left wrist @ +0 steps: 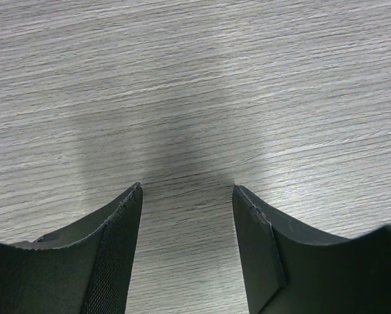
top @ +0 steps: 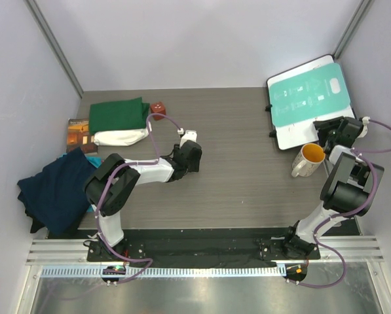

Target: Fold and stack the t-shirts

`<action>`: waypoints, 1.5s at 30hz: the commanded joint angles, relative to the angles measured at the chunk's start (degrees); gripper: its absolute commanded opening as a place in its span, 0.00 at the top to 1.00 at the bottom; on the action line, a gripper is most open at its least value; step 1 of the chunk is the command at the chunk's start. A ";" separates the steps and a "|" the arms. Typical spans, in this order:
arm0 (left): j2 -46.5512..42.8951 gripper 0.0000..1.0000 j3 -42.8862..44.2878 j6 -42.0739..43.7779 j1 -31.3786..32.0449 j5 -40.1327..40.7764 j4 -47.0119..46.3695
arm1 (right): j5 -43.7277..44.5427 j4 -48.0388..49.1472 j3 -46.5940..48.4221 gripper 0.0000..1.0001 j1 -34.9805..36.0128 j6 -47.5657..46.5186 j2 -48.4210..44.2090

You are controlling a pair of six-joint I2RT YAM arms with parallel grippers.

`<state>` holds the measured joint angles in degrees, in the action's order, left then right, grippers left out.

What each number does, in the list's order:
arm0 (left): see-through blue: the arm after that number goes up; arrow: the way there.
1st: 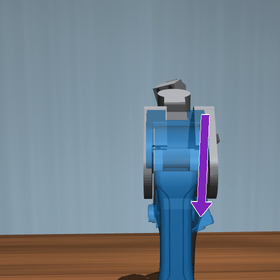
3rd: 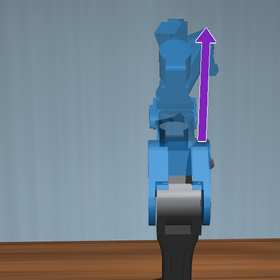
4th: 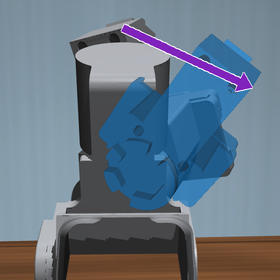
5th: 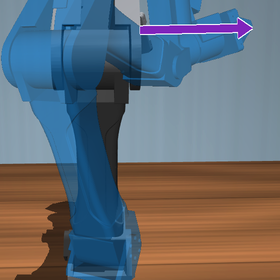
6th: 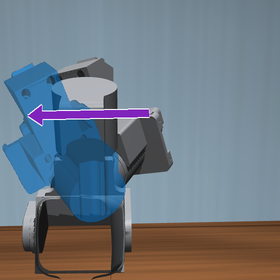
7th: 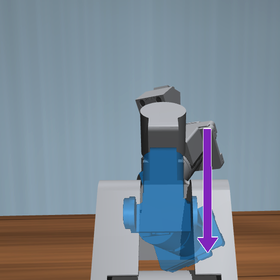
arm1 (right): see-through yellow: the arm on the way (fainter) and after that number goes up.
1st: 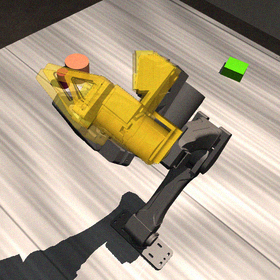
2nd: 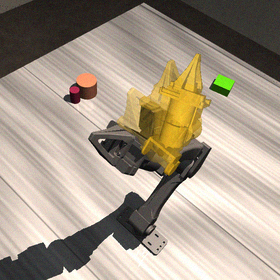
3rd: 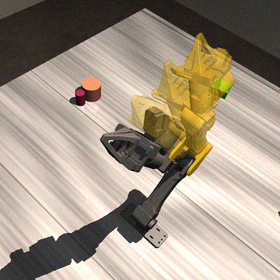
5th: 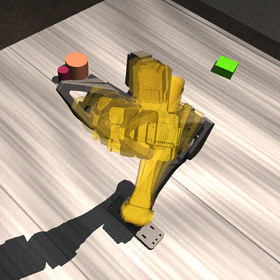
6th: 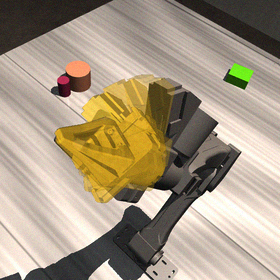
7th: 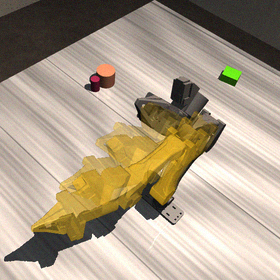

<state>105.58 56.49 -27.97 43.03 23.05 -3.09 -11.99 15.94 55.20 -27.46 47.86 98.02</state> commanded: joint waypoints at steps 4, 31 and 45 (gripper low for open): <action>2.17 0.43 -1.03 -0.51 -0.13 -3.71 4.59 | -17.28 4.80 8.08 0.99 13.93 -9.45 5.43; 2.35 0.43 -0.85 -0.34 -0.13 -3.71 4.94 | -21.85 3.66 3.34 0.99 26.32 -15.07 7.19; 2.53 0.43 -0.33 -0.33 -0.13 -3.54 5.47 | -21.76 2.86 3.69 0.99 35.19 -18.06 10.00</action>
<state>105.91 57.08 -27.79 42.98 22.94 -2.66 2.94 9.78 55.92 -16.05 46.68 96.92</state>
